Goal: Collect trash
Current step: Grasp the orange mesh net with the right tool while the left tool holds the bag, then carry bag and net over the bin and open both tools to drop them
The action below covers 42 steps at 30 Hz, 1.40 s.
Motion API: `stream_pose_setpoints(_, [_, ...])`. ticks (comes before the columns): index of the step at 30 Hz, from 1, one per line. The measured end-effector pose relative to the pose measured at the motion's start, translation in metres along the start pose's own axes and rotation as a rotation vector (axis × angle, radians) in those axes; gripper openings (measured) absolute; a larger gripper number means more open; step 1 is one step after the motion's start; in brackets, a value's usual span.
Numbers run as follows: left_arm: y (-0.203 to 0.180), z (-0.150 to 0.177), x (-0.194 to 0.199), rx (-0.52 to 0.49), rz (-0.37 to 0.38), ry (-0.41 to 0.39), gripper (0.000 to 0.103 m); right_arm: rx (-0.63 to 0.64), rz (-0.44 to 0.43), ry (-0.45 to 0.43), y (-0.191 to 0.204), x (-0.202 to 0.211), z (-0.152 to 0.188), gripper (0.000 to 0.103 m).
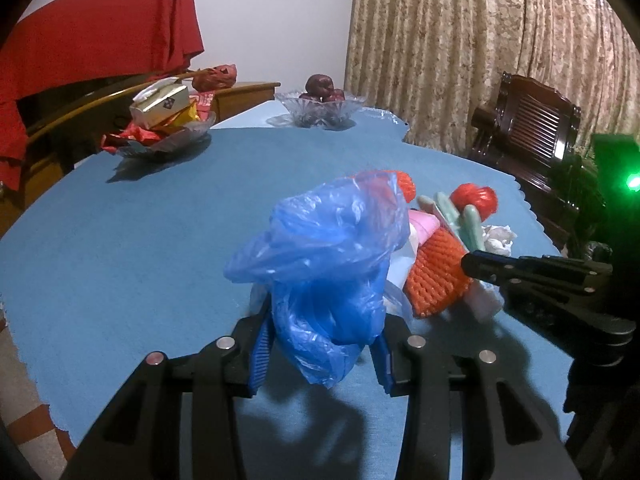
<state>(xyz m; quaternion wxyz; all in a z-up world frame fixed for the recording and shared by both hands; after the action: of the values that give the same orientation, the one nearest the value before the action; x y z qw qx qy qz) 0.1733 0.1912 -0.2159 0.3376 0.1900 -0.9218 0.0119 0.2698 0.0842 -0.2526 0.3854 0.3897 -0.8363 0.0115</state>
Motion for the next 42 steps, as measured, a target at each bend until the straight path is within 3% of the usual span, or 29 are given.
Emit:
stream_pose_setpoints(7, [-0.01, -0.008, 0.012, -0.011, 0.014, -0.014, 0.042, 0.003, -0.058, -0.079, 0.013, 0.047, -0.016, 0.007])
stream_pose_setpoints(19, [-0.042, -0.021, 0.043, -0.043, 0.071, -0.044, 0.042, 0.006, -0.019, -0.207, 0.002, 0.14, -0.031, 0.006])
stream_pose_setpoints(27, [-0.088, -0.035, 0.071, -0.088, 0.151, -0.081, 0.042, -0.025, 0.055, -0.254, -0.024, 0.188, -0.02, 0.006])
stream_pose_setpoints(42, [-0.228, -0.038, 0.112, -0.211, 0.357, -0.108, 0.042, -0.167, 0.297, -0.271, -0.135, 0.28, 0.049, 0.006])
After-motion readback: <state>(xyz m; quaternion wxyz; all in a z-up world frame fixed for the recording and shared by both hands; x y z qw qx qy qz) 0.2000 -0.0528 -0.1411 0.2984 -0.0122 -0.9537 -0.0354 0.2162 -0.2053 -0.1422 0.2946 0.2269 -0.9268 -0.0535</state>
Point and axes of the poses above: each gripper's, at about its wrist camera, not at the fingertips, and x roughly against the way its jaws point, y to its left, z to its underside, the point moved 10 cm from there along -x, roughly the way its jaws point, and after that the axes turned 14 degrees about -z, right-handed, at the moved point
